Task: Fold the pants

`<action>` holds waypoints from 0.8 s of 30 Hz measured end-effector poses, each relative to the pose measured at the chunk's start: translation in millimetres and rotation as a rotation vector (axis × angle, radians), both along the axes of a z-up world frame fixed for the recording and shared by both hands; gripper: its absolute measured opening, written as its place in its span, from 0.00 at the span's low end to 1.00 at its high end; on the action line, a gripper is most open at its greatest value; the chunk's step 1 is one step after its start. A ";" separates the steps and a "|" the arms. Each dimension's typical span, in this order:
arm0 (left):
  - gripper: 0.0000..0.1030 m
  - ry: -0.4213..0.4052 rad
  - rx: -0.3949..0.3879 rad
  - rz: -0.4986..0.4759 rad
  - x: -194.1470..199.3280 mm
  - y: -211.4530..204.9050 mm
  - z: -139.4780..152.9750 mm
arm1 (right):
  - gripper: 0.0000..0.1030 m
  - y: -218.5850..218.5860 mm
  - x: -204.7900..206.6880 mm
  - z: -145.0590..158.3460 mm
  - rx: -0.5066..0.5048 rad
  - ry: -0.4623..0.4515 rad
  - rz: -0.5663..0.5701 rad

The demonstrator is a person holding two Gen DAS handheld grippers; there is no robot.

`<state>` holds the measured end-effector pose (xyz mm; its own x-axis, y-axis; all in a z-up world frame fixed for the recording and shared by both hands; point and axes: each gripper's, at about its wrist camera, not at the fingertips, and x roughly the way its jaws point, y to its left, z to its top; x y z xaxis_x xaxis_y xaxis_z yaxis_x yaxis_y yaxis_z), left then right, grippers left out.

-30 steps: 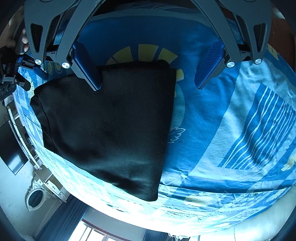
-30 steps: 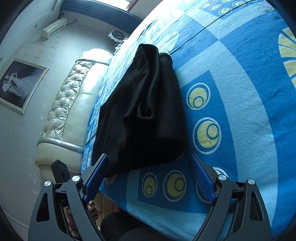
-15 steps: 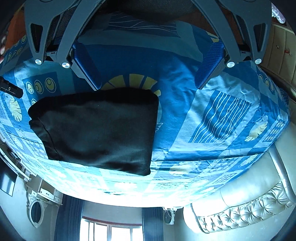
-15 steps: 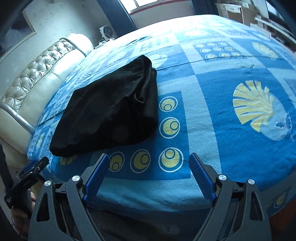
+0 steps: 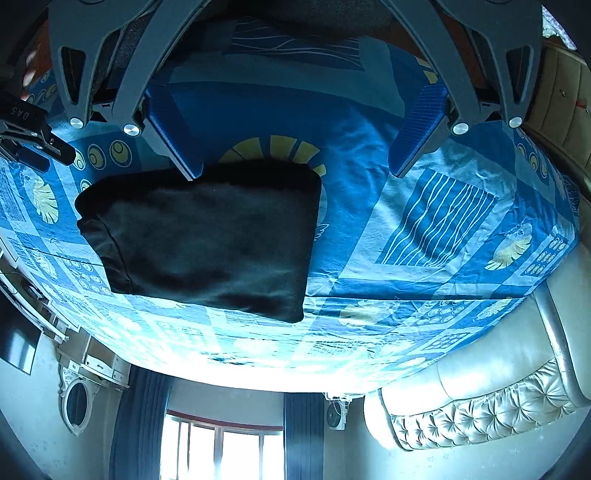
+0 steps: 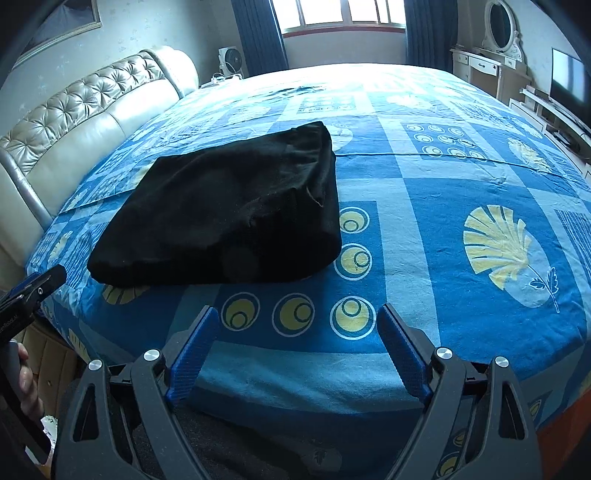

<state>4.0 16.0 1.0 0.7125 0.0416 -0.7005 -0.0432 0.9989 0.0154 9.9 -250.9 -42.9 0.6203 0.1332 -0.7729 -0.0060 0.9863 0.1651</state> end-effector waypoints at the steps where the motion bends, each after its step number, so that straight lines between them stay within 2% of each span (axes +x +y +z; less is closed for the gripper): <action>1: 0.98 -0.002 0.003 -0.008 0.1 -1.2 -0.2 | 0.84 0.2 -0.1 -1.3 -0.001 0.002 0.000; 8: 0.98 0.012 0.009 -0.019 1.0 -4.4 -2.9 | 0.84 -0.3 -0.7 -2.7 -0.009 -0.003 -0.007; 15: 0.98 0.026 0.033 -0.022 0.7 -6.4 -4.8 | 0.84 -3.3 -4.0 2.6 -0.023 -0.046 -0.043; 24: 0.98 0.048 0.004 0.001 -0.5 -2.6 -6.6 | 0.84 -7.1 -4.7 5.5 -0.029 -0.084 -0.054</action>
